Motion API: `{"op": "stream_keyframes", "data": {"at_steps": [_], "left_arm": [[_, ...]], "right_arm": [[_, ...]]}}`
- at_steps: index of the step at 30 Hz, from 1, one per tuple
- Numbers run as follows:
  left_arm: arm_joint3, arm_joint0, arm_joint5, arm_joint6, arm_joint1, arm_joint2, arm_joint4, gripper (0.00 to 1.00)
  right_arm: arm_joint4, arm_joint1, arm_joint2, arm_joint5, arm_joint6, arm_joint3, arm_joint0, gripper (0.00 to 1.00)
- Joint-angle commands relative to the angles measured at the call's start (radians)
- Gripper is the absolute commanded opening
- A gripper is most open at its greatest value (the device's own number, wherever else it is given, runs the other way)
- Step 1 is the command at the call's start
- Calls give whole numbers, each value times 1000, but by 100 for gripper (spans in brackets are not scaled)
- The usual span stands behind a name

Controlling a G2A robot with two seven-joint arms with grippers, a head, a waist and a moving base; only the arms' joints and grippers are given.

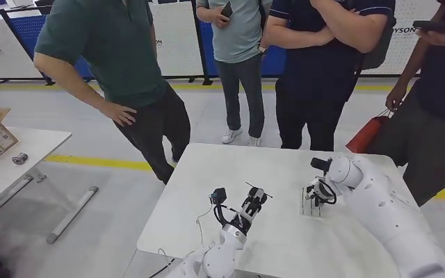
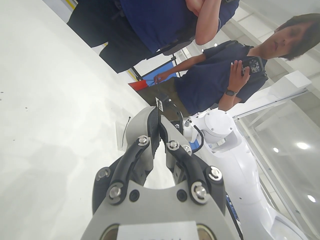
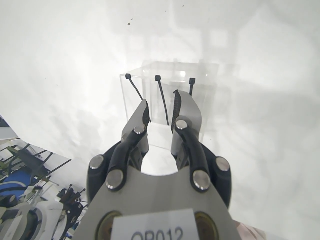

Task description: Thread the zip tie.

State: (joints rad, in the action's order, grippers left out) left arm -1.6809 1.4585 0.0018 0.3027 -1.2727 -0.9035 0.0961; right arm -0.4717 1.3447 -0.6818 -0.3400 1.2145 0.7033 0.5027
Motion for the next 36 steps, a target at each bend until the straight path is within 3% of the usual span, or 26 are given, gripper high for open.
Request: {"op": "stream_keyframes", "data": {"at_steps": [1,20,24,26,28,36], "left_arm": [[0,0,0,0,0,0,0,0],[0,0,0,0,0,0,0,0],[0,0,0,0,0,0,0,0],[0,0,0,0,0,0,0,0],[0,0,0,0,0,0,0,0],[0,0,0,0,0,0,0,0]], "right_arm": [[-6,7,1,0,2,-15,-5,24],[-25,78,15,0,14,-154,-52,22],[-28,91,19,0,17,-187,-63,18],[-28,97,20,0,17,-203,-69,12],[-29,103,22,0,17,-215,-73,0],[-31,120,25,12,15,-243,-86,0]]}}
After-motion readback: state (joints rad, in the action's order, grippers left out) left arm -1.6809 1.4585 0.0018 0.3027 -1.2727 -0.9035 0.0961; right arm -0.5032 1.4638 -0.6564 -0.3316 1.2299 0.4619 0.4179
